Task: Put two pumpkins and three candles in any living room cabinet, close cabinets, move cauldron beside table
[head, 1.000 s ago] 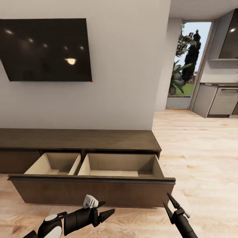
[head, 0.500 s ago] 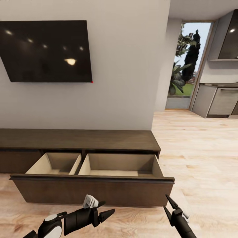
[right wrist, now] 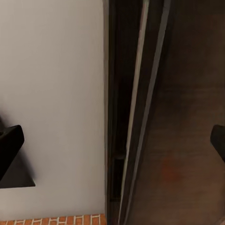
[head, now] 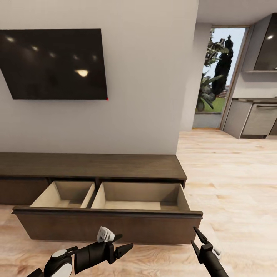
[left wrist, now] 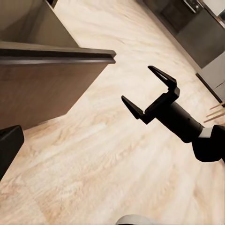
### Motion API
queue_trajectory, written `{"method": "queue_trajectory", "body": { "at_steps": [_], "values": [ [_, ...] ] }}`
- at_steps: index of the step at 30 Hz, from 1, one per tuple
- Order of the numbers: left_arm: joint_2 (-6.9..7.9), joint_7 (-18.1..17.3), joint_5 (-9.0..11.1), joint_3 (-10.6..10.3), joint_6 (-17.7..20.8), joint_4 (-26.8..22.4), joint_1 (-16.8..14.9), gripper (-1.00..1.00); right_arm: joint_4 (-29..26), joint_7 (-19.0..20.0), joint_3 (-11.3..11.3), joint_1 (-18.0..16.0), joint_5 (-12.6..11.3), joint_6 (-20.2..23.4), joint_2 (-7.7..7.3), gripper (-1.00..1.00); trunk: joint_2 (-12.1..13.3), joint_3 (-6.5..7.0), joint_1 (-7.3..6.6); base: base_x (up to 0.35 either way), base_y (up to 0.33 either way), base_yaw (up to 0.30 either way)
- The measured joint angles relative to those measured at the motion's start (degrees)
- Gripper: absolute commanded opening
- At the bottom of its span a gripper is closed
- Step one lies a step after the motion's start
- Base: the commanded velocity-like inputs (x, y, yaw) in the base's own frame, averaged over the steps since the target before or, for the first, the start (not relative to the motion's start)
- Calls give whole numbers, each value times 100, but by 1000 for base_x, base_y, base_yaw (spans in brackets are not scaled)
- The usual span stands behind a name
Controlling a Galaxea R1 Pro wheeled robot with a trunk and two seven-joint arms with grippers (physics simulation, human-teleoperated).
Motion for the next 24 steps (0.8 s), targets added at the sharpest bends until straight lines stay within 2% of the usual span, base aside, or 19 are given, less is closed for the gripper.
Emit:
{"method": "queue_trajectory", "body": {
  "at_steps": [24],
  "values": [
    [-6,26,16,0,0,16,0,100,-12,-20,2,3,-1,-12,22,100,963,431,-527,0,0,0]
  ]
}}
